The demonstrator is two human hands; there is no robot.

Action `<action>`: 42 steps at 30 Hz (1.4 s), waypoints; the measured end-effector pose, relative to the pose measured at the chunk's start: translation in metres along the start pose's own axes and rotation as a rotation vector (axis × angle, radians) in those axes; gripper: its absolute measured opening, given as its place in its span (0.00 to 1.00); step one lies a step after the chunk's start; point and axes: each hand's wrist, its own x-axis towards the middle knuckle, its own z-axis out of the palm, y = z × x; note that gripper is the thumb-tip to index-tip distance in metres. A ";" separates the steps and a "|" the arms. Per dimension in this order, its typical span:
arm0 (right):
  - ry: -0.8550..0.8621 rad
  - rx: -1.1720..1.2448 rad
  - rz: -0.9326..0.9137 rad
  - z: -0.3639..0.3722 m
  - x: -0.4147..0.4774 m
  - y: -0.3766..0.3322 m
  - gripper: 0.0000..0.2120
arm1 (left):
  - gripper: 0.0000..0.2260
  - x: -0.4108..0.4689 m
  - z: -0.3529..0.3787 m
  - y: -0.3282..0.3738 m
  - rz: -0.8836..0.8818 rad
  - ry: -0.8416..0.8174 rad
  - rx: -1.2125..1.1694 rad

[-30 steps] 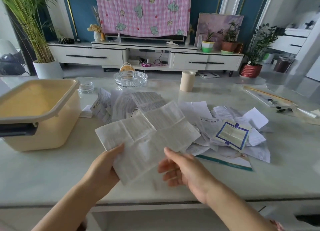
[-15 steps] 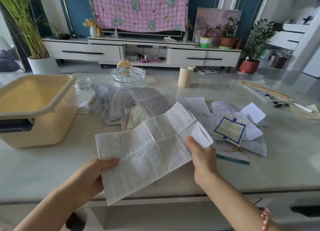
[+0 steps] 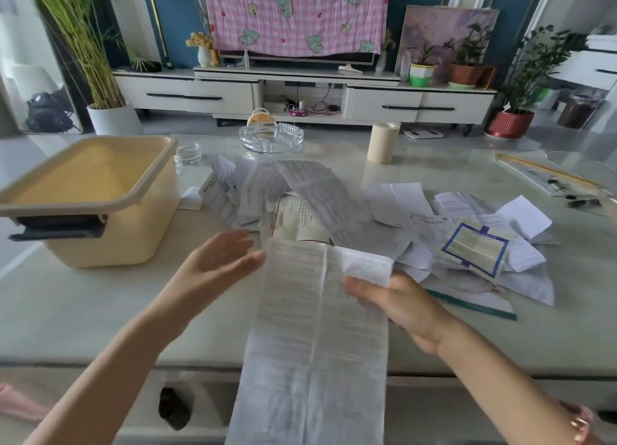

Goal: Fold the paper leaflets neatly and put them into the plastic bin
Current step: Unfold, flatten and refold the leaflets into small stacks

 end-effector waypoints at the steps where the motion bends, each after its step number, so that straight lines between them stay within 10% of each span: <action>1: -0.036 -0.026 0.001 0.005 0.000 -0.002 0.07 | 0.38 0.000 0.007 -0.001 -0.018 -0.066 0.005; 9: -0.026 -0.002 -0.040 0.019 0.008 -0.001 0.06 | 0.06 0.009 0.025 -0.008 -0.036 0.012 -0.093; 17: 0.131 -0.023 -0.138 0.020 0.017 0.003 0.09 | 0.05 0.008 0.019 -0.010 0.007 0.064 0.025; 24: -0.080 -0.289 -0.233 0.038 0.018 0.001 0.09 | 0.11 0.001 0.016 -0.001 0.002 -0.322 0.363; 34: -0.461 -0.430 0.164 -0.004 0.022 -0.013 0.13 | 0.13 -0.008 -0.059 -0.034 -0.105 0.339 0.184; 38: -0.321 -0.354 0.202 0.004 0.027 -0.010 0.08 | 0.10 -0.021 -0.074 -0.053 -0.188 0.481 0.267; 42: 0.283 -0.689 -0.141 0.027 0.021 0.000 0.09 | 0.16 -0.028 -0.081 -0.076 -0.233 0.570 0.357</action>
